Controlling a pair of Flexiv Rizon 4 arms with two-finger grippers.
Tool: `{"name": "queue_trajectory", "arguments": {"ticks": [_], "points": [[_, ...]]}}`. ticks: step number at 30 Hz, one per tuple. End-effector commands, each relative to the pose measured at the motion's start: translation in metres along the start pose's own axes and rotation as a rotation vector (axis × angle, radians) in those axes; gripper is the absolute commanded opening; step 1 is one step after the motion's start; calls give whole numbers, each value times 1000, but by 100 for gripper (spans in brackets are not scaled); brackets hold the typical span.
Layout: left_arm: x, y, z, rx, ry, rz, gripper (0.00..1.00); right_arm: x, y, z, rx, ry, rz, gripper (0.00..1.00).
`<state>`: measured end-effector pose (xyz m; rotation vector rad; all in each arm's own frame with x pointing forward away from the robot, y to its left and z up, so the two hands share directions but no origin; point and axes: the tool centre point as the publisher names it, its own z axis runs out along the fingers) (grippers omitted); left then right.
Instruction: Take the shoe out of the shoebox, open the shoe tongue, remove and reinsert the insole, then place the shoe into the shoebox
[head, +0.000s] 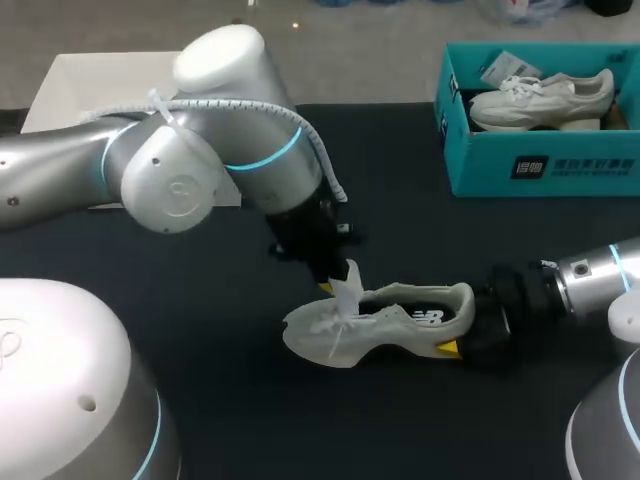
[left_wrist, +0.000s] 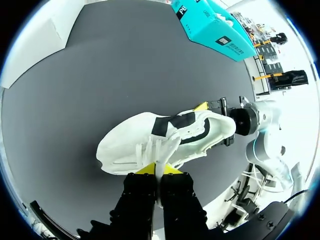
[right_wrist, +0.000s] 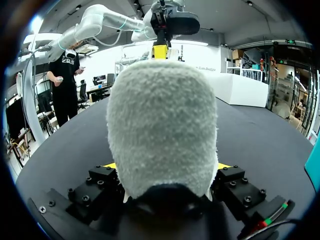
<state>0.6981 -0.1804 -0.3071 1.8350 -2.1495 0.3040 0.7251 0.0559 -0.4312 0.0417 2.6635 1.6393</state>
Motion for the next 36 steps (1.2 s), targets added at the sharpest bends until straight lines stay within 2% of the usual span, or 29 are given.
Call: {"name": "queue_trajectory", "arguments": {"ticks": [1, 3, 7, 11, 18, 25, 26, 27, 28, 31, 36], "points": [[-24, 8, 4, 13, 118, -44, 4, 2, -4, 0, 3, -3, 0, 0], [-31, 10, 8, 2, 98, -61, 21, 2, -4, 0, 3, -3, 0, 0], [-43, 12, 20, -29, 66, -86, 30, 2, -4, 0, 3, -3, 0, 0], [-54, 12, 36, -66, 30, -118, 35, 2, -4, 0, 3, -3, 0, 0], [-64, 17, 46, -93, 13, -148, 49, 2, -4, 0, 3, -3, 0, 0], [-70, 18, 55, -116, -10, -176, 50, 2, -4, 0, 3, -3, 0, 0], [-70, 18, 53, -114, -1, -177, 58, 2, -4, 0, 3, -3, 0, 0], [-69, 17, 48, -106, 11, -169, 84, 2, -4, 0, 3, -3, 0, 0], [-68, 16, 43, -96, 22, -139, 100, 2, -4, 0, 3, -3, 0, 0], [-60, 14, 19, -47, 98, 55, 100, 2, -4, 0, 3, -3, 0, 0], [-43, 17, -6, -116, 148, 537, 100, 2, -4, 0, 3, -3, 0, 0]]}}
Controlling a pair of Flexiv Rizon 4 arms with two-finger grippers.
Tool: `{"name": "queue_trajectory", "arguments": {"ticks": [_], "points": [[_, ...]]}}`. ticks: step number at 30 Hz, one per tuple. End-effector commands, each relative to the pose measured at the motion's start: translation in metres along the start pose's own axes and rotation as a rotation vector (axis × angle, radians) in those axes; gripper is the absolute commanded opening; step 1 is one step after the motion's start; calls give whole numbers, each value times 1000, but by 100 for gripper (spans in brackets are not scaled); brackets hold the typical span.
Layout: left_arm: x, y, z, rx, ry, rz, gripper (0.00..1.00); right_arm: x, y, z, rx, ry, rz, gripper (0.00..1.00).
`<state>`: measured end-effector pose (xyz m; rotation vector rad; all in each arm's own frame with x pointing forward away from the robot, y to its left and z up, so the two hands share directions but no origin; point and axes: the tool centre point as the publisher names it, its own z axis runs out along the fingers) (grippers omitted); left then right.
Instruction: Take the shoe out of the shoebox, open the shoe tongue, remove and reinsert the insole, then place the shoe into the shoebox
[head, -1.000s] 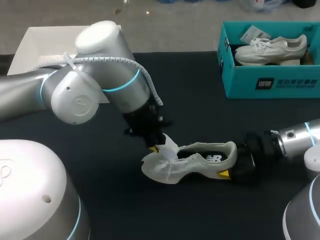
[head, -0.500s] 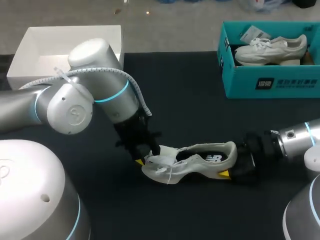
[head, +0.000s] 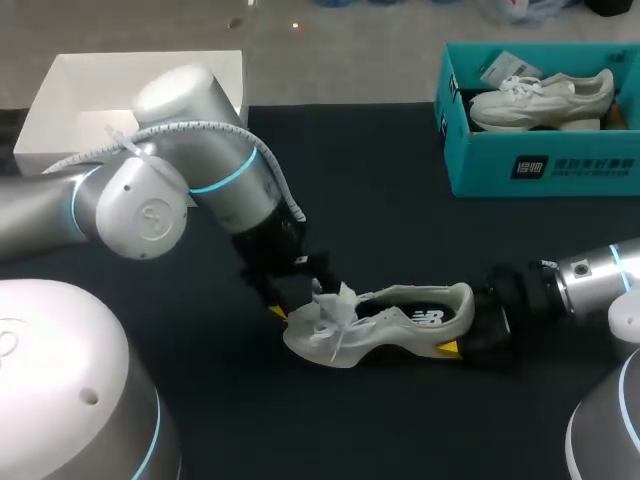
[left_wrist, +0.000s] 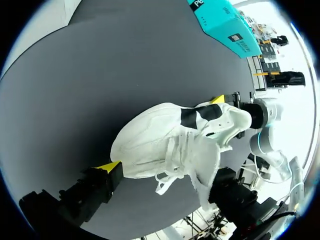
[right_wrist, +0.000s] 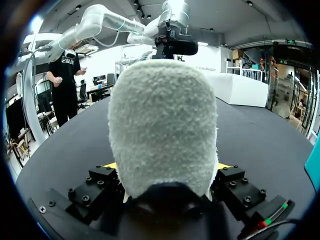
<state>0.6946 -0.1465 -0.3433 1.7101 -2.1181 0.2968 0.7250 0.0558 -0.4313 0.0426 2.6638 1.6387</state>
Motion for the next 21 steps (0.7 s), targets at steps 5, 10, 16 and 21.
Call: {"name": "queue_trajectory", "arguments": {"ticks": [5, 10, 16, 21], "points": [[21, 25, -46, -157, -60, 1011, 100, 2, -4, 0, 3, -3, 0, 0], [34, 30, -67, -234, -62, 1350, 100, 2, -4, 0, 3, -3, 0, 0], [47, 25, -80, -308, -81, 1527, 100, 2, -4, 0, 3, -3, 0, 0], [70, 25, -83, -314, -211, 1551, 100, 2, -4, 0, 3, -3, 0, 0]]}}
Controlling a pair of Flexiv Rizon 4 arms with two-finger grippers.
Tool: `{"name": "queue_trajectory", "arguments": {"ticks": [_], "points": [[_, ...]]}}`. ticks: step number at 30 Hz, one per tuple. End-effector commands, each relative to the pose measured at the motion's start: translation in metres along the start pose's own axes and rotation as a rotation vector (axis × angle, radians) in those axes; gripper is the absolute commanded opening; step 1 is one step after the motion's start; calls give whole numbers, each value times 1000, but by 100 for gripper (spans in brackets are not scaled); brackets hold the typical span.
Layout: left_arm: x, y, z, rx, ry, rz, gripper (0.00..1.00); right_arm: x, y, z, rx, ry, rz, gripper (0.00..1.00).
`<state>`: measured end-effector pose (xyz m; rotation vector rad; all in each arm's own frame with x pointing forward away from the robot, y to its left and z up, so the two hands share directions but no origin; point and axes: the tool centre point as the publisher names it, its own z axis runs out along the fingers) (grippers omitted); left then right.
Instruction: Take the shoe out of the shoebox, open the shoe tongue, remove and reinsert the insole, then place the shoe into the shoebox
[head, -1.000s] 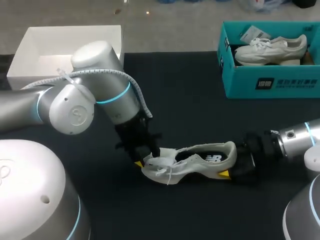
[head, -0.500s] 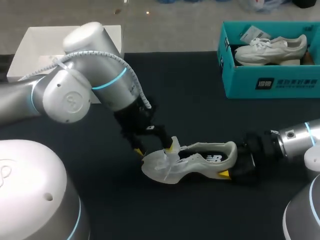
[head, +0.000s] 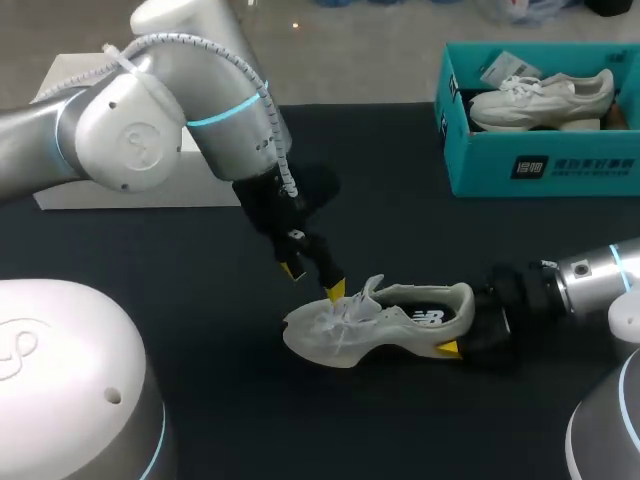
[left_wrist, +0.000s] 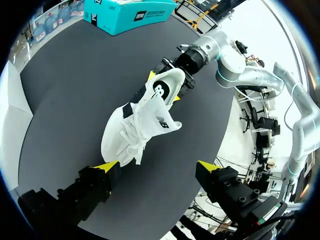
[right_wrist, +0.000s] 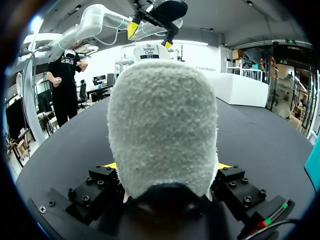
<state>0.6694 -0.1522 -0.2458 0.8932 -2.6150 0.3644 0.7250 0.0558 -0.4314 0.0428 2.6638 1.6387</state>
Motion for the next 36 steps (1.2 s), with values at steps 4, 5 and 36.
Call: {"name": "queue_trajectory", "arguments": {"ticks": [4, 5, 36], "points": [[13, -21, -3, -275, -180, 824, 100, 2, -4, 0, 3, -2, -1, 0], [13, -21, -3, -275, -180, 824, 100, 2, -4, 0, 3, -2, -1, 0], [29, -50, -4, -247, -350, 741, 0, 2, -4, 0, 3, -2, -1, 0]]}}
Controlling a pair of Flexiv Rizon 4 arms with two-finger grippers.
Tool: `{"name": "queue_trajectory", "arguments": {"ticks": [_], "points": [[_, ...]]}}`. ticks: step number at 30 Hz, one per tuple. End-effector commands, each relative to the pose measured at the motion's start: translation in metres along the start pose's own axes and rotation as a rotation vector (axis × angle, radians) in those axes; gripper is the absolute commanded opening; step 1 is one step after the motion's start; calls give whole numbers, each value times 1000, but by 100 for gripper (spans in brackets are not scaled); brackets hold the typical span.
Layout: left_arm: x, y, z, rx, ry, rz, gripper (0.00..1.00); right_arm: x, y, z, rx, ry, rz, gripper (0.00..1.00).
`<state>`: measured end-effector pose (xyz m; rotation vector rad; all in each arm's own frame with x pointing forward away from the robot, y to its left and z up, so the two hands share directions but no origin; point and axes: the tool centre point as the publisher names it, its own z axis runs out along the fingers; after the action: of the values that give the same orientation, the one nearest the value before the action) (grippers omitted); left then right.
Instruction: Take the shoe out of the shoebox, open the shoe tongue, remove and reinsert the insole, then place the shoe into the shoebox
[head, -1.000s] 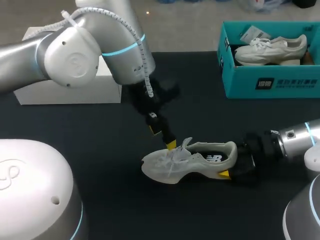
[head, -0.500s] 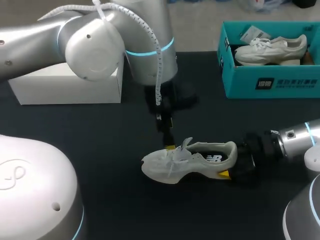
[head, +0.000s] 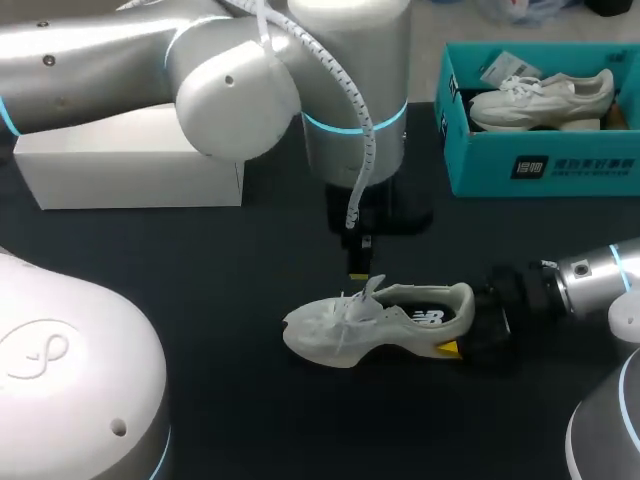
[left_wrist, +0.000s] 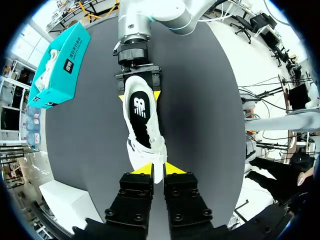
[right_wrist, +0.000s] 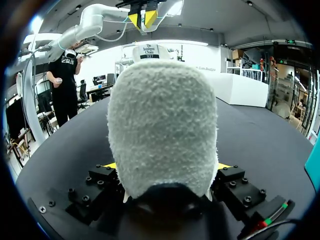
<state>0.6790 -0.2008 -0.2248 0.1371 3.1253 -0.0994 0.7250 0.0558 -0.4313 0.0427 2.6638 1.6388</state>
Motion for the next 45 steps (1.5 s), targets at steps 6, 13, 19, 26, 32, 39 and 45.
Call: {"name": "queue_trajectory", "arguments": {"ticks": [6, 13, 19, 26, 32, 39, 45], "points": [[-22, -22, 19, 111, 0, -71, 0, 2, -4, 0, 3, -3, -1, 0], [-37, -62, 44, 126, 0, -44, 0, 2, -4, 0, 3, -3, -1, 0], [-38, -88, 73, 99, 9, 6, 0, 2, -4, 0, 3, -3, -1, 0], [-33, -101, 106, 104, 59, 8, 0, 2, -4, 0, 3, -3, -1, 0], [-33, -101, 106, 104, 59, 8, 0, 2, -4, 0, 3, -3, -1, 0], [-33, -101, 106, 104, 59, 8, 0, 2, -4, 0, 3, -3, -1, 0], [-47, -104, 130, 153, 26, -24, 0, 2, -4, 0, 3, -3, -1, 0]]}}
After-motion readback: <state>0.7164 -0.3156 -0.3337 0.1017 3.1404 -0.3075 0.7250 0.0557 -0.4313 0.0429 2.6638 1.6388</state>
